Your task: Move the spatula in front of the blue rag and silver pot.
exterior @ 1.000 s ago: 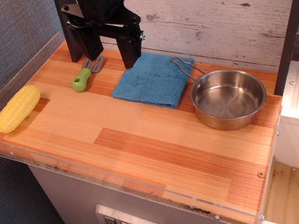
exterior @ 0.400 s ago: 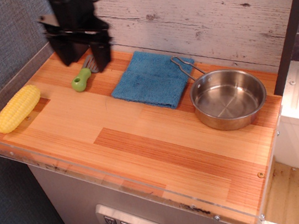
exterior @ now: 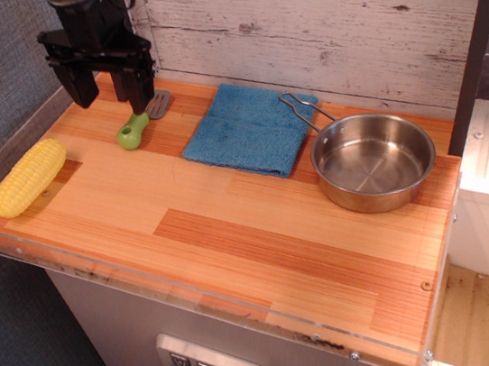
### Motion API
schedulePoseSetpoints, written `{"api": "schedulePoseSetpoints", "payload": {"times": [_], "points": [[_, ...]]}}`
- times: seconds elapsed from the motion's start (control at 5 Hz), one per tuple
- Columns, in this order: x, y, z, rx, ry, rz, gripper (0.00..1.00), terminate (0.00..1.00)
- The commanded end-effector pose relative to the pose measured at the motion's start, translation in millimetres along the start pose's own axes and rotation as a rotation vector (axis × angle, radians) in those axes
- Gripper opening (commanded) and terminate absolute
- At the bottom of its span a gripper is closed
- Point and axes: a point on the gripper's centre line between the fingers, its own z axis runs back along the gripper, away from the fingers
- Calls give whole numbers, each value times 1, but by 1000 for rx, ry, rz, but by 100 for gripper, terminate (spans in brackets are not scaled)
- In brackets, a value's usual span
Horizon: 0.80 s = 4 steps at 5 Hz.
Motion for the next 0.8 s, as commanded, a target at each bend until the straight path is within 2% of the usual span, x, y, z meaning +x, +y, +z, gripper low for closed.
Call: {"api": "schedulePoseSetpoints", "payload": {"times": [0.0, 0.4, 0.6], "points": [[19, -5, -15, 25, -11, 20, 100, 0], [19, 4, -49, 51, 60, 39, 100, 0], [19, 2, -50, 46, 60, 35, 0, 0]]}}
